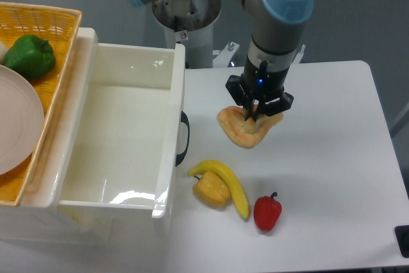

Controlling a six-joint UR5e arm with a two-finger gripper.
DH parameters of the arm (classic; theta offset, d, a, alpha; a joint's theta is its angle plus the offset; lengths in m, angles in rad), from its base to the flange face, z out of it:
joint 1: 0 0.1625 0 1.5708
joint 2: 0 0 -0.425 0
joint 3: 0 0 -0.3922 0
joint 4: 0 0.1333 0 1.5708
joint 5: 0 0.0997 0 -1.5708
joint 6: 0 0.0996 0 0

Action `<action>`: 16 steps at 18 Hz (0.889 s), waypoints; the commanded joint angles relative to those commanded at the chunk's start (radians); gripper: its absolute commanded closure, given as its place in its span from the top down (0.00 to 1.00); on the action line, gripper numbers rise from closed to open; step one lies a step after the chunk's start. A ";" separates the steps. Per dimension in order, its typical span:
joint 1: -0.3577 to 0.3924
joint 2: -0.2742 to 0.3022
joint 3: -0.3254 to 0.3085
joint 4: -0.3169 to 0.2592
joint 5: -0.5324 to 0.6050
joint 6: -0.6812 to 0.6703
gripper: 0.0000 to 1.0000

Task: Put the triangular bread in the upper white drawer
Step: 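Carry the held bread over the open white drawer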

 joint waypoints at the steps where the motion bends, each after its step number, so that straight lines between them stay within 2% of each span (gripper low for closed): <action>1: -0.006 0.012 0.000 0.000 -0.005 -0.028 0.00; 7: -0.026 0.083 -0.005 0.002 -0.107 -0.193 0.00; 12: -0.078 0.100 -0.011 0.002 -0.111 -0.263 0.00; 16: -0.126 0.101 -0.015 0.000 -0.114 -0.376 0.00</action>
